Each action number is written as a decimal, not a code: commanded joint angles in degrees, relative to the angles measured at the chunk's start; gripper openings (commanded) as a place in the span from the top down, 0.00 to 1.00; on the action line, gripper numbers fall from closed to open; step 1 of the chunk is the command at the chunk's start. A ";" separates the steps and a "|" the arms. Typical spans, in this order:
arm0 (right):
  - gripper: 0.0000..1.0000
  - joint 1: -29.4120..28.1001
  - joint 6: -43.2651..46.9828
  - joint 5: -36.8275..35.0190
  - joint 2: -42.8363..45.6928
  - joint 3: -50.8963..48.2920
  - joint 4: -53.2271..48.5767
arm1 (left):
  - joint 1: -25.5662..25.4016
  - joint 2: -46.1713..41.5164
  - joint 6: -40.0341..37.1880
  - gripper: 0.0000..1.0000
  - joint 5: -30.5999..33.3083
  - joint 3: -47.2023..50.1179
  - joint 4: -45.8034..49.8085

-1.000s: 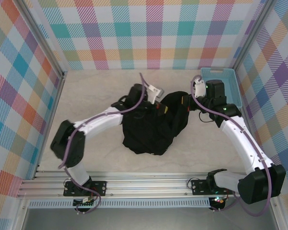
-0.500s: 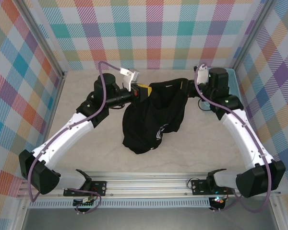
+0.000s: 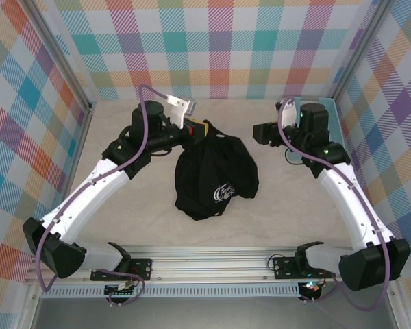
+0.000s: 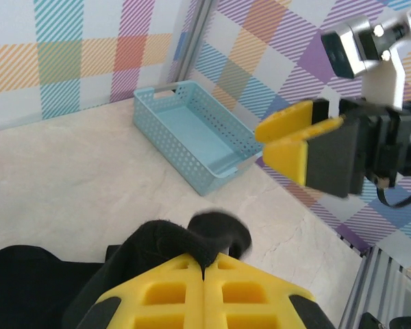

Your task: Fold the inside-out t-shirt

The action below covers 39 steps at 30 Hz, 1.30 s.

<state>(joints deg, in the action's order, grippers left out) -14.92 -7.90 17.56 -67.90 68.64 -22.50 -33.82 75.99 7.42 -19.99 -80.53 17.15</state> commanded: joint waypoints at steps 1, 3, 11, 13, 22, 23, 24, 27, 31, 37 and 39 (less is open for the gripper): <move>0.31 -2.51 2.47 5.70 2.37 -4.47 5.41 | 0.78 -1.44 -0.99 1.00 -0.22 -2.17 0.57; 0.30 -3.67 3.41 6.43 2.17 -5.71 6.22 | 0.78 -1.41 -0.40 1.00 -0.40 -1.89 0.15; 0.22 -8.74 5.13 11.40 4.75 -15.33 8.32 | 0.78 -0.85 0.92 1.00 1.59 -2.70 0.96; 0.22 -11.84 6.46 8.67 5.71 -16.85 7.60 | 0.78 -0.83 1.18 1.00 1.98 -2.82 1.20; 0.58 -16.81 5.76 -0.43 -0.17 -18.97 15.44 | 0.78 -1.21 1.63 1.00 2.47 -2.51 0.87; 0.71 -16.89 5.34 -1.62 -0.88 -18.49 15.68 | 0.78 -1.40 1.63 1.00 3.18 -2.37 0.94; 0.80 -16.85 5.18 -3.59 -0.97 -18.02 15.53 | 0.78 -1.52 1.67 1.00 4.17 -2.42 1.20; 1.00 -16.75 6.07 -12.25 2.47 -16.55 13.22 | 0.81 -2.37 1.71 1.00 9.46 -2.52 2.00; 1.00 -16.29 8.90 -19.07 10.45 -10.77 10.36 | 0.93 -4.17 1.41 1.00 15.09 -3.35 0.24; 1.00 -16.20 13.09 -24.18 12.19 3.97 10.14 | 0.65 -5.24 -0.07 1.00 11.13 -7.93 -6.06; 1.00 -16.11 16.66 -29.75 10.53 9.21 8.85 | -0.23 -4.28 -1.03 1.00 7.98 -10.88 -5.73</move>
<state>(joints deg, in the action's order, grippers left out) -31.44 3.81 -4.08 -55.92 72.99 -13.85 -33.63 72.97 7.99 -9.02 -86.74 16.78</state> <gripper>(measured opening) 0.052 0.049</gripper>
